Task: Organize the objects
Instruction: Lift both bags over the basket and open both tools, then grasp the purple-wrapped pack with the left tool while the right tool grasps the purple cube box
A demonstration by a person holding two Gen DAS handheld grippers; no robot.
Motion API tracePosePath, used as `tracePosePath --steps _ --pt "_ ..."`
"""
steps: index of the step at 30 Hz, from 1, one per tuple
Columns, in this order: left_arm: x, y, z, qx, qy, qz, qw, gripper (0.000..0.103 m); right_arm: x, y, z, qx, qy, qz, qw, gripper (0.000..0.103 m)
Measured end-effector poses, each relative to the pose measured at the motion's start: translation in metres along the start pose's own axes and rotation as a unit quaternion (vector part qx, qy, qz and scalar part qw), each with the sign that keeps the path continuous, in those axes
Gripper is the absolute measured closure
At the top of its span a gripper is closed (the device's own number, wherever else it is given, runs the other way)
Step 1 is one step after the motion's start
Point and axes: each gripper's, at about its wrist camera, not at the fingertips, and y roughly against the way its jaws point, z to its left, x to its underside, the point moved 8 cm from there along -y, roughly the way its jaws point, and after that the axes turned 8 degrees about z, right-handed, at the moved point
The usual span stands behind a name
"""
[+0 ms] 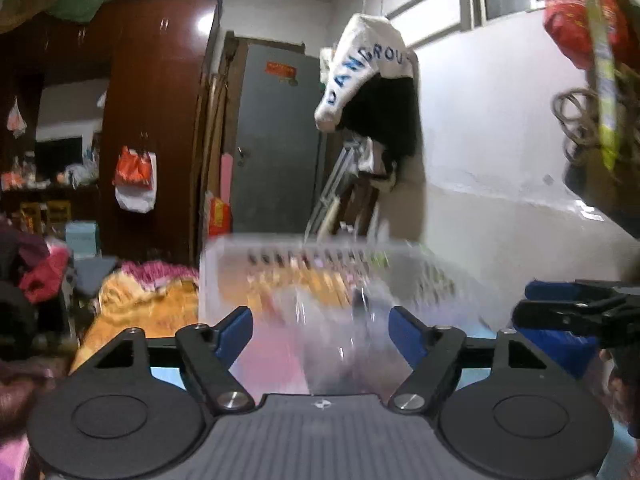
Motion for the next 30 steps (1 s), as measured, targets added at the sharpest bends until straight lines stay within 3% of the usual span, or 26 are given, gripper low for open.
tracePosePath --steps 6,11,15,16,17,23,30 --pt "0.069 0.018 -0.012 0.051 0.035 0.052 0.9967 0.024 0.084 0.038 0.037 -0.042 -0.022 0.040 0.998 0.000" --pt "0.094 0.022 -0.028 0.071 0.032 0.066 0.9948 0.024 0.093 0.025 0.067 -0.050 0.023 0.055 0.997 0.002" --pt "0.100 0.021 -0.032 0.065 0.018 0.069 0.9953 0.024 0.100 0.002 0.072 -0.062 0.035 0.081 0.994 0.016" --pt "0.101 0.020 -0.032 0.065 0.018 0.072 0.9951 0.025 0.108 -0.001 0.072 -0.059 0.034 0.088 0.994 0.028" --pt "0.102 0.019 -0.032 0.066 0.018 0.073 0.9950 0.025 0.112 -0.001 0.072 -0.064 0.028 0.092 0.993 0.047" --pt "0.104 0.015 -0.052 0.052 -0.019 0.071 0.9959 0.024 0.127 0.031 0.058 -0.051 -0.008 0.069 0.996 0.050" --pt "0.109 -0.005 -0.058 0.013 -0.027 0.106 0.9939 0.025 0.130 0.045 0.041 -0.034 -0.026 0.055 0.998 0.051"
